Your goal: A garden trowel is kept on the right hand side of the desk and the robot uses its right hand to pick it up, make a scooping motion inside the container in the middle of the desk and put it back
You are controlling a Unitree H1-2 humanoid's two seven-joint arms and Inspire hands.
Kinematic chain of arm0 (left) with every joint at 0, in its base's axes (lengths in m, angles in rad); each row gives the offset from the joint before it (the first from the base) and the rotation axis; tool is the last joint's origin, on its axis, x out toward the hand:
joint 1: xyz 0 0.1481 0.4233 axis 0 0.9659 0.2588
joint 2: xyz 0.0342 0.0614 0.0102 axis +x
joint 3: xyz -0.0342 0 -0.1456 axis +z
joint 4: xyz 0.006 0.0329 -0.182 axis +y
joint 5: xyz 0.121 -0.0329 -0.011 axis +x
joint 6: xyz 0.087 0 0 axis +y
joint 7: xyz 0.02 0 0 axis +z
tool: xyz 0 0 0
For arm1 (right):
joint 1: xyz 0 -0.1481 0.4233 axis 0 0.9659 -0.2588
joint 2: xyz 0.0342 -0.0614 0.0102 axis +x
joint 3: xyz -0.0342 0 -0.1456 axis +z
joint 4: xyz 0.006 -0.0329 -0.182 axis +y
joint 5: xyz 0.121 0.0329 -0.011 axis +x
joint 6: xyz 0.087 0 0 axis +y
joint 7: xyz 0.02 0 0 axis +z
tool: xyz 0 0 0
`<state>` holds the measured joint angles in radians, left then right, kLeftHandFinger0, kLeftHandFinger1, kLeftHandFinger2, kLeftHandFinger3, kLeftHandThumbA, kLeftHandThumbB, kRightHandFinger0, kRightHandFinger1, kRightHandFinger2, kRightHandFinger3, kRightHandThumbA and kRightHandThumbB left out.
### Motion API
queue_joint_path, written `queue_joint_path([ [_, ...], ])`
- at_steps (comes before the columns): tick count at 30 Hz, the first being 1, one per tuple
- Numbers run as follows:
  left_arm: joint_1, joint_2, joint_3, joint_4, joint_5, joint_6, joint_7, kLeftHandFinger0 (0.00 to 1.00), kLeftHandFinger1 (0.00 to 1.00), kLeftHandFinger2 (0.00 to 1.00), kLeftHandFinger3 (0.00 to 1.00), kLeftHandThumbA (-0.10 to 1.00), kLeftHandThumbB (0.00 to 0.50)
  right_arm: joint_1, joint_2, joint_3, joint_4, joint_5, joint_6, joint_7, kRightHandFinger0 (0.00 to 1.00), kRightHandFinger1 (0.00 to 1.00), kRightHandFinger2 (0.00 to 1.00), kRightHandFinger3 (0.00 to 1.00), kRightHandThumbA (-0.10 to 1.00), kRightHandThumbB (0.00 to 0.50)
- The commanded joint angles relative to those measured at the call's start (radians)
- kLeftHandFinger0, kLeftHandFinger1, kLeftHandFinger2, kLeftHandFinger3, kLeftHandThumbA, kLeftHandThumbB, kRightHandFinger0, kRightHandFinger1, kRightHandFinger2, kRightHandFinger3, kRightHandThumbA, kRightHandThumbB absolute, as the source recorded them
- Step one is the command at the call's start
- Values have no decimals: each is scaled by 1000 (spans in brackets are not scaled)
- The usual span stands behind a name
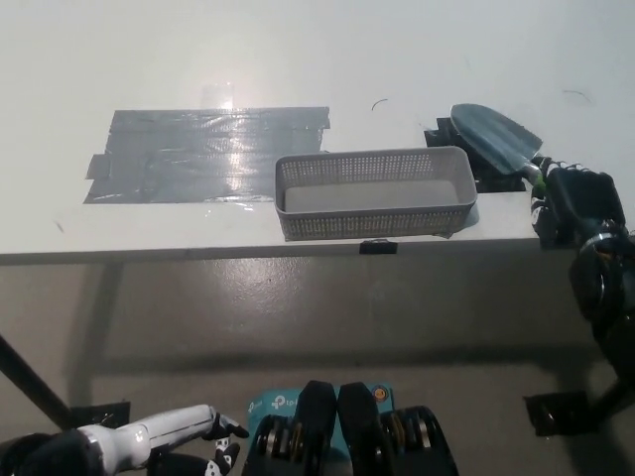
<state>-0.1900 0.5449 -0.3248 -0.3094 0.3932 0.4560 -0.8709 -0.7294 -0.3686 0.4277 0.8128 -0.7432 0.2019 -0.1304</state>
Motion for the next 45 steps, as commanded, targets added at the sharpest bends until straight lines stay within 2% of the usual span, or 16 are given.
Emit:
queue_joint_path([
  [1, -18, 15, 13, -32, -3, 14, -14, 1000, 1000, 902, 1000, 1000, 500, 116, 17, 4, 80, 33, -86, -55, 0, 213, 381, 733, -100, 0],
  [2, -18, 16, 13, -32, -7, 14, -12, 1000, 1000, 905, 1000, 1000, 500, 112, 18, 1, 91, 33, -88, -53, 0, 184, 384, 660, -100, 0],
  [3, -18, 18, 14, -32, -8, 14, -15, 1000, 992, 914, 1000, 1000, 500, 111, 18, 3, 97, 31, -102, -64, 0, 163, 391, 368, -100, 0],
  [6, -22, 20, 17, -32, 0, 14, -23, 1000, 1000, 915, 1000, 1000, 500, 108, 17, -7, 121, 35, -127, -99, 0, 220, 519, 20, -100, 0],
  [10, -22, 24, 22, -36, 9, 14, -41, 1000, 1000, 924, 1000, 1000, 500, 106, 15, -7, 148, 39, -164, -145, 0, 230, 564, 192, -100, 0],
  [18, -35, 28, 25, -35, 11, 14, -65, 1000, 989, 939, 1000, 1000, 494, 52, -50, 23, 150, 8, -211, -158, 0, 217, 540, 140, -100, 0],
  [19, -35, 28, 22, -36, 18, 14, -65, 1000, 1000, 942, 1000, 1000, 496, 21, -91, 45, 132, -18, -225, -137, 0, 178, 468, 442, -100, 22],
  [20, -35, 30, 23, -38, 20, 14, -68, 1000, 1000, 943, 1000, 1000, 495, -1, -118, 61, 120, -38, -231, -127, 0, 137, 410, 539, -100, 11],
  [23, -29, 26, 39, -36, 29, 14, -89, 1000, 1000, 963, 1000, 1000, 500, -50, -182, 92, 90, -39, -258, -76, 0, 0, 180, 413, -100, 0],
  [25, -28, 29, 37, -38, 25, 14, -90, 1000, 1000, 958, 1000, 1000, 497, -85, -226, 108, 62, -56, -251, -46, 0, 2, 201, 382, -100, 0],
  [26, -28, 31, 34, -40, 27, 14, -90, 1000, 1000, 957, 1000, 1000, 499, -103, -244, 111, 67, -57, -272, -55, 0, 7, 205, 236, -100, 0],
  [28, -19, 20, 50, -37, 31, 14, -99, 1000, 1000, 953, 1000, 1000, 500, -135, -275, 113, 74, -56, -310, -69, 0, 133, 402, 86, -100, 0],
  [29, -19, 19, 52, -37, 33, 14, -101, 1000, 1000, 952, 1000, 1000, 500, -135, -275, 114, 74, -55, -311, -68, 0, 212, 512, 106, -100, 0],
  [32, -13, 21, 52, -28, 25, 14, -98, 1000, 999, 945, 1000, 1000, 500, -176, -308, 113, 80, -66, -339, -82, 0, 156, 444, 242, -100, 0],
  [37, 4, 20, 63, -34, 29, 14, -109, 1000, 1000, 952, 1000, 1000, 498, -177, -351, 99, -6, -72, -341, -39, 0, 37, 318, 13, -100, 0],
  [45, 27, 23, 68, -38, 46, 14, -116, 1000, 1000, 956, 1000, 1000, 500, -155, -372, 83, -93, -91, -381, -59, 0, 10, 324, 7, -100, 29],
])
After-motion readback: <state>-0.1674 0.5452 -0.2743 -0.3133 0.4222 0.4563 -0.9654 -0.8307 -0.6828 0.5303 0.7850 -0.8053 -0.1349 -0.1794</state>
